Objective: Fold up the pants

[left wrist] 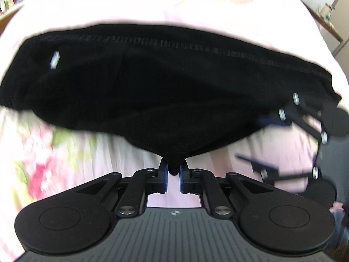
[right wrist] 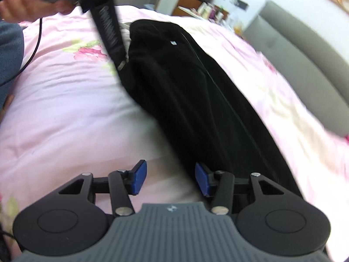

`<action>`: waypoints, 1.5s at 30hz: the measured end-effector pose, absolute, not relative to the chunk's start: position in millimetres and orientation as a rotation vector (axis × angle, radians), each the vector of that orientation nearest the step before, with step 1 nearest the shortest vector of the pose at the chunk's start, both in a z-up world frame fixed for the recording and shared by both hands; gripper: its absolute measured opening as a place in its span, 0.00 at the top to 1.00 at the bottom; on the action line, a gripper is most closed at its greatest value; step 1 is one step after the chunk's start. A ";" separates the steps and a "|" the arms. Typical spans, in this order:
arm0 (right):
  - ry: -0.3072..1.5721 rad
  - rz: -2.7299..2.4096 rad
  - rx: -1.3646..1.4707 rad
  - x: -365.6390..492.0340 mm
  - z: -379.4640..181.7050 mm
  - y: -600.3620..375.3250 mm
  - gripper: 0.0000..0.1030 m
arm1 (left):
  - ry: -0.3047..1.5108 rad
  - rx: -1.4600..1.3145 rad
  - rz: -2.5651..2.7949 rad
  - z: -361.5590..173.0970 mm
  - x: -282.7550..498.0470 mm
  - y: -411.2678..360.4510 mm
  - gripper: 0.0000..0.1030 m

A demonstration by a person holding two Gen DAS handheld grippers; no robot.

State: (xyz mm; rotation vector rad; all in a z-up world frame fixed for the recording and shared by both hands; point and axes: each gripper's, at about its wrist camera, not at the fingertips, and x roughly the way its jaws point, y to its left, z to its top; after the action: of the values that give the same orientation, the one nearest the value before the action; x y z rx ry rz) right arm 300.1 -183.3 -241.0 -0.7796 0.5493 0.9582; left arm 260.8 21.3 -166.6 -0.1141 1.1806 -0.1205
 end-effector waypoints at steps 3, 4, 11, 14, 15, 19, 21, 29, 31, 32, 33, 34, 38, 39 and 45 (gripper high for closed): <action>0.578 0.980 -0.821 307.9 -251.7 -163.8 0.64 | 1.232 -0.174 -0.127 -194.0 256.9 30.6 0.93; 0.609 0.987 -0.838 309.0 -259.0 -156.9 0.78 | 1.248 -0.195 -0.129 -202.8 255.8 33.5 0.99; 0.704 0.949 -0.860 299.2 -291.1 -142.1 1.00 | 1.290 -0.250 -0.174 -222.2 245.4 47.3 1.00; 0.791 0.991 -0.807 291.4 -285.2 -151.4 1.00 | 1.241 -0.190 -0.193 -201.2 245.0 54.4 1.00; 0.798 1.004 -0.812 285.7 -282.9 -153.1 1.00 | 1.225 -0.172 -0.193 -194.5 245.5 57.2 0.99; 0.820 0.940 -0.716 283.1 -258.8 -173.1 1.00 | 1.120 -0.096 -0.183 -162.7 261.5 75.4 0.90; 0.817 0.870 -0.643 296.7 -244.3 -186.4 1.00 | 1.084 -0.046 -0.150 -150.8 277.7 80.9 0.85; 0.884 0.471 -0.290 403.6 -239.0 -235.5 0.94 | 1.023 0.058 -0.082 -152.8 361.5 86.9 0.76; 0.910 0.435 -0.230 428.7 -249.2 -234.5 0.83 | 1.039 0.074 -0.056 -163.7 378.1 88.1 0.76; 0.922 0.426 -0.210 441.8 -255.1 -229.9 0.78 | 1.062 0.074 -0.049 -168.3 386.9 89.4 0.76; 0.927 0.421 -0.202 452.9 -261.6 -225.7 0.78 | 1.086 0.074 -0.050 -174.2 395.2 92.9 0.76; 0.938 0.413 -0.200 465.3 -269.0 -221.9 0.78 | 1.108 0.076 -0.050 -180.7 402.1 96.2 0.76; 0.964 0.367 -0.179 514.2 -297.6 -210.5 0.79 | 1.189 0.088 -0.040 -206.7 419.0 108.5 0.76; 0.964 0.356 -0.180 524.6 -301.6 -207.2 0.79 | 1.200 0.075 -0.048 -211.1 422.0 111.5 0.77; 0.949 0.288 -0.199 566.0 -310.9 -191.0 0.80 | 1.254 0.100 -0.030 -225.9 440.2 120.4 0.92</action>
State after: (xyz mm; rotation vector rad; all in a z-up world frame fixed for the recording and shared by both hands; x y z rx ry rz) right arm 566.0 -191.0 -310.9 -0.1987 0.9486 0.2877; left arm 440.2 120.4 -225.9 0.1001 1.2542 -0.0303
